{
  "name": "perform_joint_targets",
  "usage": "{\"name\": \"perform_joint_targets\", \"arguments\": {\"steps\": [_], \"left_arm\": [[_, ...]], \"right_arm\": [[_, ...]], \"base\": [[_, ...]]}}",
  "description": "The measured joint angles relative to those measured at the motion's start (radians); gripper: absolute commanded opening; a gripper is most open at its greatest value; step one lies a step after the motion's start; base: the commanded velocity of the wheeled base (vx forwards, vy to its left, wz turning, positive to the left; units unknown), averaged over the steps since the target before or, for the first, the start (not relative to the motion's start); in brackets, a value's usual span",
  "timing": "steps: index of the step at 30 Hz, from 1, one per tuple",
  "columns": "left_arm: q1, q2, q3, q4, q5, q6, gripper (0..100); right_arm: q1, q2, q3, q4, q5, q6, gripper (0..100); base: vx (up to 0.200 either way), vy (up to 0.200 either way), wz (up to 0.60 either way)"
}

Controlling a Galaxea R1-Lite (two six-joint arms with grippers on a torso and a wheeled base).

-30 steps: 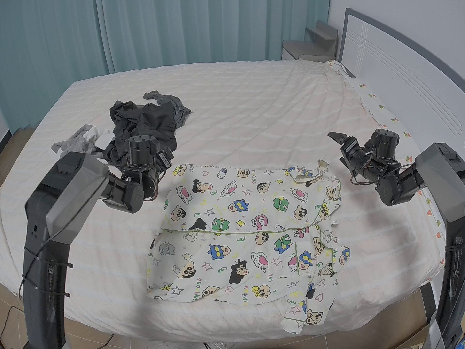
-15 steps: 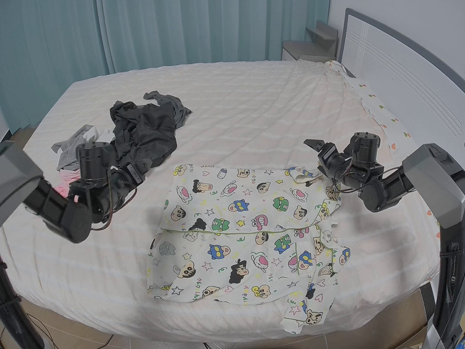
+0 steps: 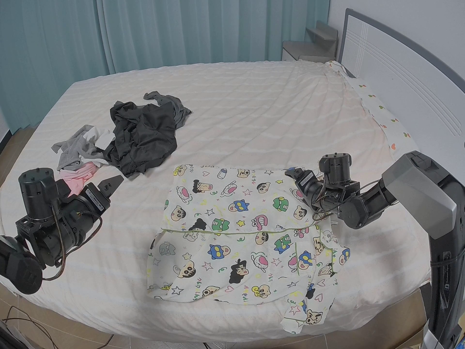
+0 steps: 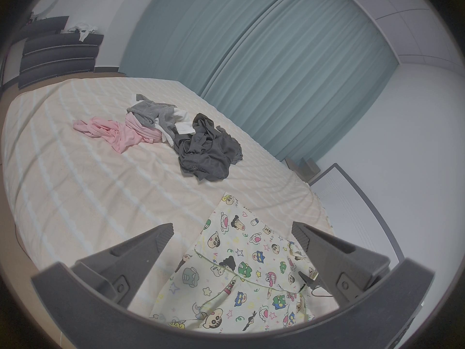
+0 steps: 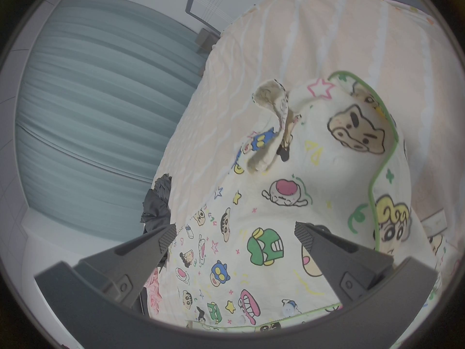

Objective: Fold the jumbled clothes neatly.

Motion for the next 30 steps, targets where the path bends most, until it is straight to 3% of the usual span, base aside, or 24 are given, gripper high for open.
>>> {"name": "perform_joint_targets", "arguments": {"steps": [24,30], "left_arm": [[0.001,-0.022,0.008,0.000,0.000,0.000,100],[0.001,-0.019,0.009,0.000,0.000,-0.001,100]], "right_arm": [[-0.095,0.246,-0.604,0.403,-0.059,0.009,100],[-0.118,0.363,-0.663,0.468,-0.060,0.008,100]], "base": [[0.000,0.000,0.00],[0.000,0.000,0.00]]}}
